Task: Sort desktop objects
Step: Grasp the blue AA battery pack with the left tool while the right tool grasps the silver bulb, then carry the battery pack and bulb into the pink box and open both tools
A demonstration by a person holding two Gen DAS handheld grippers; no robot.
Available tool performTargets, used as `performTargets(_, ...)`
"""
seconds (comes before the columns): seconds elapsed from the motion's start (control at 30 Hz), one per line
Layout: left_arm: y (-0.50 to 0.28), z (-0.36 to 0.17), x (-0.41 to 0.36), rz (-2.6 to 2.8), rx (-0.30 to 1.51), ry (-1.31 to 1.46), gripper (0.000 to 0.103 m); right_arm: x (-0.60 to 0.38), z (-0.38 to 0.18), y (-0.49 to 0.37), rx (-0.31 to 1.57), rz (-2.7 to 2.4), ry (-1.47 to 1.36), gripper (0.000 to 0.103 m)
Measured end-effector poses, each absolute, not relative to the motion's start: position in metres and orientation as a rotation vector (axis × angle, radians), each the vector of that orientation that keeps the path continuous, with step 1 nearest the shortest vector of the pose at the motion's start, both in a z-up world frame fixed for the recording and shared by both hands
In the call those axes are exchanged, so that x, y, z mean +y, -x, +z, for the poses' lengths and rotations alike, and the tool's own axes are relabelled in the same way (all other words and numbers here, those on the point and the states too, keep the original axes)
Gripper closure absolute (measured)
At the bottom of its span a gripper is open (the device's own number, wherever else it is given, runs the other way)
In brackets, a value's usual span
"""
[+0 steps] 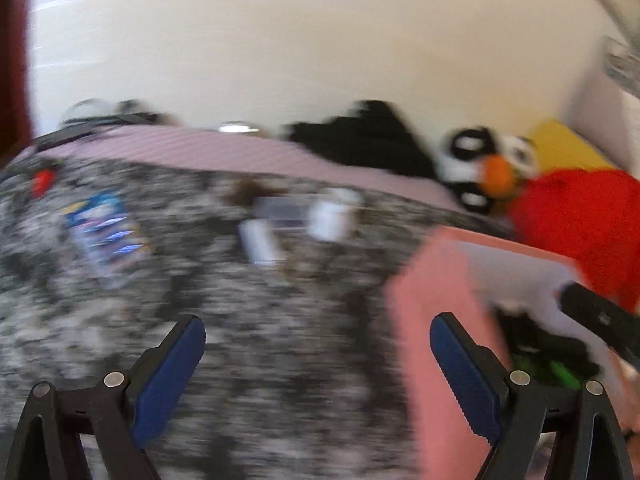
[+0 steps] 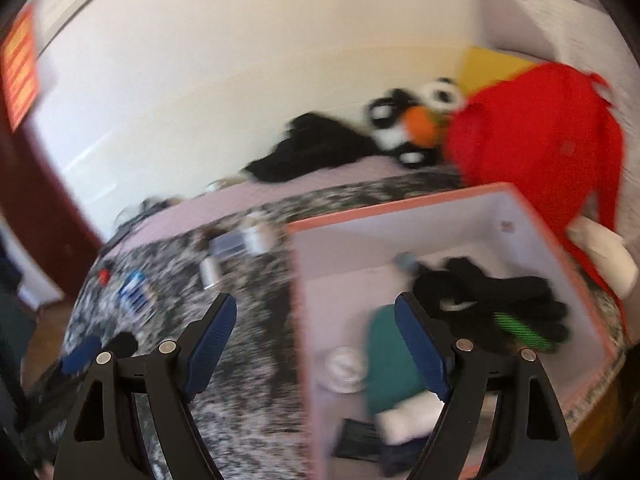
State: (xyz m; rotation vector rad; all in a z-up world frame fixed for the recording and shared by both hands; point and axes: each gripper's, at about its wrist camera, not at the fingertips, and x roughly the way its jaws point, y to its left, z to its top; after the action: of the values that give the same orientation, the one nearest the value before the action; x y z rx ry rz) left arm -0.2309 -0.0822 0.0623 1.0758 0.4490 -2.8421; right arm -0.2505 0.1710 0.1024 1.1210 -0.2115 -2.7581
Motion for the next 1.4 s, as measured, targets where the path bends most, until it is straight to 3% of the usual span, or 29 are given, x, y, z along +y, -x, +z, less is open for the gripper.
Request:
performTargets(0.13,0.239,0.035,-0.147,-2.649,0.436,-1.070,0.009,0.100,0.075,0.265,-0.089,-2.639,-1.117,0.018)
performTargets(0.3,0.263,-0.003,-0.230,-2.439,0.628,-1.119,0.009,0.030,0.034,0.304,-0.002,-2.542,-1.158,0.020)
performTargets(0.6,0.335,-0.060,-0.280,-2.300,0.813,-1.186,0.009,-0.020,-0.053,0.408,-0.006,-2.498,-1.349,0.020)
performTargets(0.73,0.379,-0.088,-0.276,-2.273,0.708,-1.259,0.009,-0.034,-0.089,0.438,0.044,-2.460,-1.398,0.020)
performTargets(0.8,0.396,-0.100,-0.266,-2.244,0.575,-1.273,0.002,-0.040,-0.098,0.442,0.101,-2.490,-1.352,0.018)
performTargets(0.83,0.404,-0.102,-0.256,-2.244,0.471,-1.267,0.002,-0.043,-0.102,0.444,0.132,-2.504,-1.328,0.021)
performTargets(0.9,0.411,-0.105,-0.235,-2.290,0.333,-1.240,0.010,-0.050,-0.102,0.439,0.231,-2.504,-1.266,0.060)
performTargets(0.93,0.410,-0.103,-0.229,-2.306,0.305,-1.222,0.016,-0.054,-0.100,0.436,0.281,-2.496,-1.237,0.071)
performTargets(0.97,0.406,-0.099,-0.227,-2.320,0.313,-1.222,0.024,-0.056,-0.098,0.432,0.310,-2.489,-1.227,0.071)
performTargets(1.03,0.397,-0.090,-0.222,-2.346,0.329,-1.221,0.026,-0.054,-0.093,0.423,0.311,-2.456,-1.229,0.072)
performTargets(1.33,0.299,-0.019,-0.207,-2.427,0.467,-1.118,0.026,-0.032,-0.029,0.336,0.239,-2.449,-1.185,0.071)
performTargets(1.4,0.268,-0.007,-0.192,-2.453,0.419,-1.110,0.026,-0.023,-0.014,0.306,0.231,-2.453,-1.164,0.071)
